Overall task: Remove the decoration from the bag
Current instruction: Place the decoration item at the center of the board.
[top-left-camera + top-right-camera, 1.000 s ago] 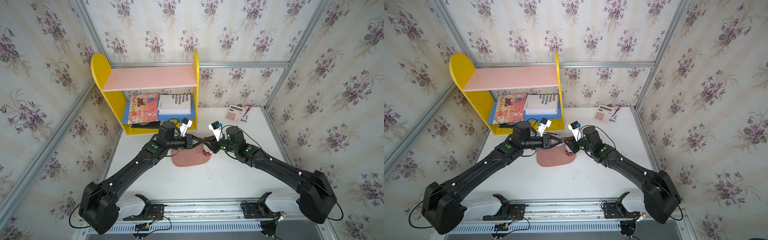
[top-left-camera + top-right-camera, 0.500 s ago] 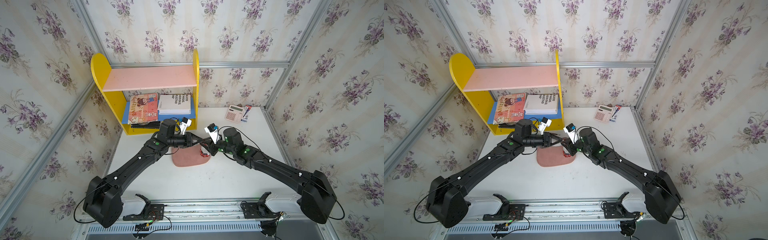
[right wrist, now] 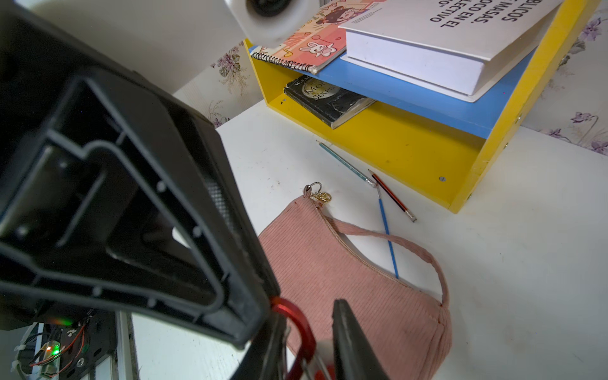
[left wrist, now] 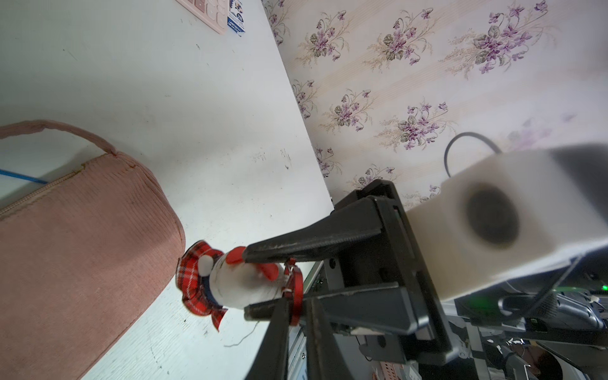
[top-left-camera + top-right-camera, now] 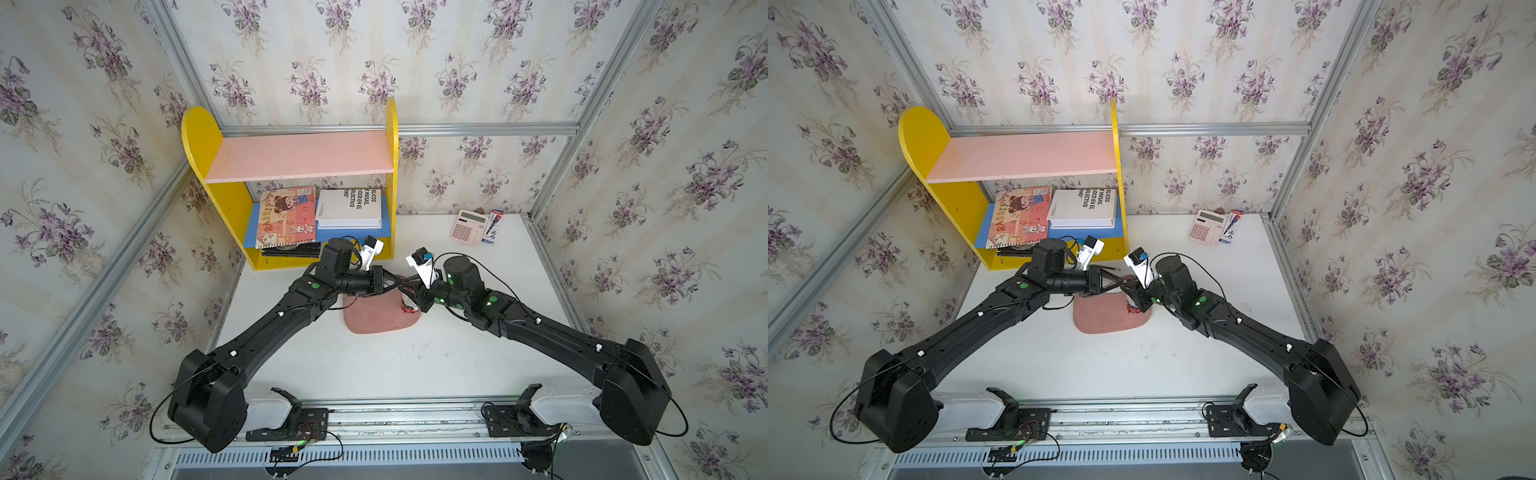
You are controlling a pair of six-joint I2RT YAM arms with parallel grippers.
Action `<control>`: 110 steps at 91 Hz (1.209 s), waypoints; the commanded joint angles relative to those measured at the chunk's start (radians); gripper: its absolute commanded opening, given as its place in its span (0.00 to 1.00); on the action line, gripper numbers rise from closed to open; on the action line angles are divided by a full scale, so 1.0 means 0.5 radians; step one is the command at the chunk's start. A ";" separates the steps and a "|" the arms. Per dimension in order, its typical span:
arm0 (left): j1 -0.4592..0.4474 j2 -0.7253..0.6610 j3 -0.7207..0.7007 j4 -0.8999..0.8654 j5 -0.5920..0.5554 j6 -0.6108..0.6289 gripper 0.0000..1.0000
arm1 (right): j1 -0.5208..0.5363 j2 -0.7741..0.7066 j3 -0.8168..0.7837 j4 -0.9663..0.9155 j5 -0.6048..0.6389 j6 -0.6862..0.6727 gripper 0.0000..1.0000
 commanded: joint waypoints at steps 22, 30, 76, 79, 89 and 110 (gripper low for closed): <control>-0.004 0.047 0.054 -0.064 0.007 0.099 0.15 | 0.054 0.025 0.061 -0.029 0.071 -0.066 0.27; -0.004 0.059 0.069 -0.090 -0.003 0.126 0.14 | 0.060 0.028 0.072 -0.043 0.088 -0.070 0.27; 0.001 0.092 0.201 -0.366 -0.135 0.324 0.00 | 0.069 0.102 0.147 -0.147 0.180 -0.102 0.35; 0.004 0.092 0.214 -0.388 -0.137 0.342 0.00 | 0.068 0.102 0.147 -0.155 0.182 -0.108 0.37; 0.022 0.089 0.227 -0.437 -0.144 0.358 0.00 | 0.070 0.078 0.088 -0.149 0.202 -0.108 0.40; 0.030 0.093 0.219 -0.416 -0.124 0.338 0.00 | 0.069 0.053 -0.008 -0.108 0.227 -0.094 0.45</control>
